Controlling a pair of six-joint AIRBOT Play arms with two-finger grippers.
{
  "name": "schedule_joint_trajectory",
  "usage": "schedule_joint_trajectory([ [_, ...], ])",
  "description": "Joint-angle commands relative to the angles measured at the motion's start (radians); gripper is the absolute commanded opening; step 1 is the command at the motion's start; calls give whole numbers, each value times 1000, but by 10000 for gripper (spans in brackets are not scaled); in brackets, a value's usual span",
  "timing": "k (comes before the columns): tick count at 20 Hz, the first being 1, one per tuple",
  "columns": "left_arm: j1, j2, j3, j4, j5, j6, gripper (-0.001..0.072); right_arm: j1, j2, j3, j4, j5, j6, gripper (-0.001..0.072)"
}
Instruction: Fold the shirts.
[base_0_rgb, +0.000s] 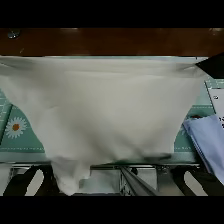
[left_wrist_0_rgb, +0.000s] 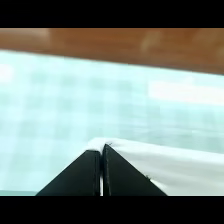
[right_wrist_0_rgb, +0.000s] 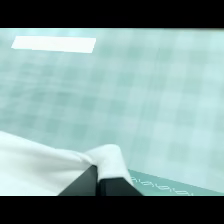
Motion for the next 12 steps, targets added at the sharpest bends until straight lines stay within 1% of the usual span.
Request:
schedule_joint_trajectory([
  [1,-34,-226,-77,-35,129,3,22,1,-226,-61,92,-175,-59,30],
  [2,-58,-293,-76,-35,186,-5,22,1,-303,-54,124,-220,-71,30],
  [4,-105,-415,-76,-47,301,-62,22,0,-454,0,159,-287,-74,30],
  [6,-150,-523,-70,-54,387,-135,22,0,-602,97,166,-334,-32,30],
  [8,-189,-609,-69,-54,462,-188,22,0,-740,220,178,-327,9,30],
  [10,-209,-660,-69,-54,502,-240,23,0,-856,336,188,-305,49,30],
  [12,-220,-686,-69,-58,513,-254,22,0,-942,426,187,-267,84,30],
])
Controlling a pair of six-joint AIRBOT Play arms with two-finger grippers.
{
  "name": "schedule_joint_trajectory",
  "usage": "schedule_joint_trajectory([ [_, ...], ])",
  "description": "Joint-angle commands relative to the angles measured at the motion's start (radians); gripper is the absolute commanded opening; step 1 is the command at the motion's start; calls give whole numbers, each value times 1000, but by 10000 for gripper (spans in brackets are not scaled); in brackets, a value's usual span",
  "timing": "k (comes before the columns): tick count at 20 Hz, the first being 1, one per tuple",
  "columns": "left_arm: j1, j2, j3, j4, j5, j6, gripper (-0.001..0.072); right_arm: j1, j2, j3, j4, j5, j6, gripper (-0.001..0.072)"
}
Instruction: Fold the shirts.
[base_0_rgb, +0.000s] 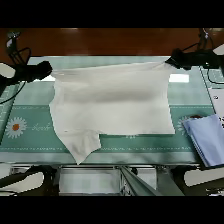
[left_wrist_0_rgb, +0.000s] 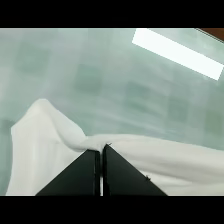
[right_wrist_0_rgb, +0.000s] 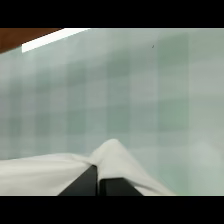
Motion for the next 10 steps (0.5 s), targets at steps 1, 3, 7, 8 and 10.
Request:
schedule_joint_trajectory([
  [1,-27,-73,-1,-10,62,-59,23,0,-174,159,17,50,68,30],
  [3,-24,-68,-1,-10,26,-55,23,0,-199,184,16,130,64,30],
  [7,7,-32,0,-10,-207,94,23,-48,-186,185,-13,377,12,31],
  [8,18,-32,-2,-10,-294,135,23,-57,-186,183,-52,436,11,31],
  [10,34,-47,-14,-2,-416,196,23,-60,-186,168,-190,500,24,31],
])
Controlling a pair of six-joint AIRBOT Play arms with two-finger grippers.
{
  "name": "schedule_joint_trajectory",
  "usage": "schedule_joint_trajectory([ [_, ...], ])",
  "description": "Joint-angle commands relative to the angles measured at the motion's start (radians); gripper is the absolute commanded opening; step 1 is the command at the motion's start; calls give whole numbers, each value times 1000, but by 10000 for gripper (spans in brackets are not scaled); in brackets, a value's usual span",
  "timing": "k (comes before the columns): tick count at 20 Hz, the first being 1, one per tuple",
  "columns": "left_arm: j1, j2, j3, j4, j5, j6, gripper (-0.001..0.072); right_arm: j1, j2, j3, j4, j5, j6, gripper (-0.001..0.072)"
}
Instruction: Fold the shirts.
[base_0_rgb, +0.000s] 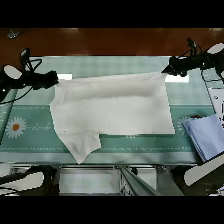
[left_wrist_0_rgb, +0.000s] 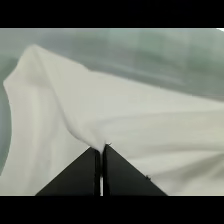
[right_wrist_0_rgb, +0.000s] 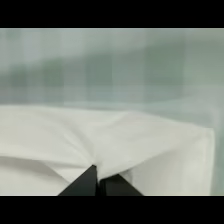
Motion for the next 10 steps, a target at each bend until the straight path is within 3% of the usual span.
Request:
schedule_joint_trajectory([
  [1,22,-19,-19,10,-235,107,23,-13,-6,-22,-182,165,3,31],
  [7,28,-121,-39,10,-255,106,25,16,-9,-145,-189,115,-2,43],
  [8,38,-122,-27,11,-271,103,52,15,-5,-144,-173,128,2,240],
  [9,52,-120,-8,14,-306,103,356,7,2,-140,-172,148,-5,634],
  [10,71,-120,24,28,-363,94,691,-3,18,-136,-178,162,-13,621],
])
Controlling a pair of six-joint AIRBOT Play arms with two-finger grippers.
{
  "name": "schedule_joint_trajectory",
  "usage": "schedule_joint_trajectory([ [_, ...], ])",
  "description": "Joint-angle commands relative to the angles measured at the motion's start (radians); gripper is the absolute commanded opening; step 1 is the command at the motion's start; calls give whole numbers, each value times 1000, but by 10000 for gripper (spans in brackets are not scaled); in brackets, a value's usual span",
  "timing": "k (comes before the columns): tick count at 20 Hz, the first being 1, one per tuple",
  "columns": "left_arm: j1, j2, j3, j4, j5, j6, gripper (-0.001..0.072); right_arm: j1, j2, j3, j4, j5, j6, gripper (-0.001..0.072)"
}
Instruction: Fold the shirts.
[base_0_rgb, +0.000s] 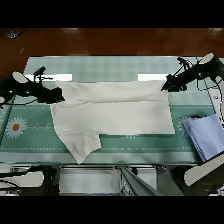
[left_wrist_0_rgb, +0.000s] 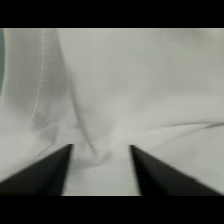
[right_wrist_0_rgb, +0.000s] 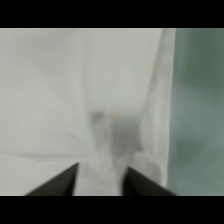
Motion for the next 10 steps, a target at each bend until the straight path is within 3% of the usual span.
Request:
schedule_joint_trajectory([
  [1,54,-10,71,23,-175,-5,704,-24,44,-8,-10,40,-10,621],
  [5,170,128,-19,50,-265,-3,704,-120,208,-94,-65,13,-26,621],
  [8,310,317,-321,54,-218,25,704,-211,433,-449,86,-160,-113,621],
  [10,417,440,-524,-55,-193,84,704,-243,582,-688,223,-241,-182,621],
])
